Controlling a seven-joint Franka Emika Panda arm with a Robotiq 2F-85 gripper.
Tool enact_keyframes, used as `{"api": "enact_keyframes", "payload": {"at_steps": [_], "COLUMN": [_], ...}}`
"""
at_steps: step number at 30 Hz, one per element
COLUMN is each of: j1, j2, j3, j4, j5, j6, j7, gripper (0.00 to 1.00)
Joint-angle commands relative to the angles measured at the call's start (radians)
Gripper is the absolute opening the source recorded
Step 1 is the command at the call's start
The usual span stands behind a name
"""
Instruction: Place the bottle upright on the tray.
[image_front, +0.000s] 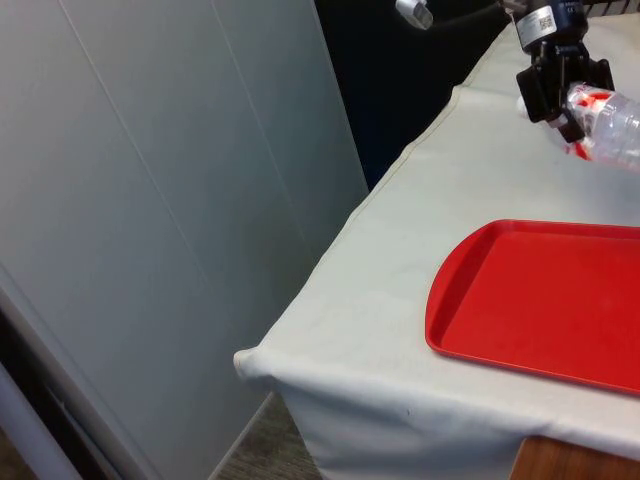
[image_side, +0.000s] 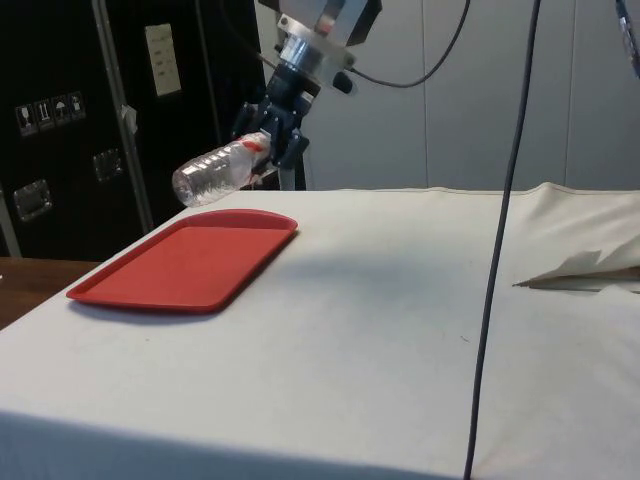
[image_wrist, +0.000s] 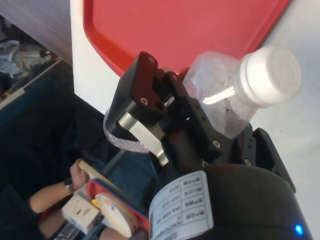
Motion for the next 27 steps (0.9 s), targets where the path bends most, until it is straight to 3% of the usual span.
{"api": "enact_keyframes", "payload": {"at_steps": [1, 2, 3, 11, 12, 13, 20, 27], "j1": [0.009, 0.0, 0.009, 0.012, 0.003, 0.012, 0.004, 0.015], "j2": [0.01, 0.003, 0.012, 0.039, 0.035, 0.041, 0.04, 0.041], "j3": [-0.004, 0.001, -0.003, 0.003, 0.009, 0.003, 0.009, 0.005], "j4": [0.009, 0.005, 0.014, 0.067, 0.067, 0.071, 0.074, 0.075], "j5": [-0.02, -0.007, -0.026, -0.099, -0.09, -0.107, -0.117, -0.14], "j6": [0.015, 0.004, 0.018, 0.044, 0.034, 0.046, 0.043, 0.075], "j7": [0.023, 0.006, 0.029, 0.084, 0.07, 0.09, 0.085, 0.1], "gripper": [0.0, 0.0, 0.0, 0.0, 0.0, 0.0, 0.0, 0.0]}}
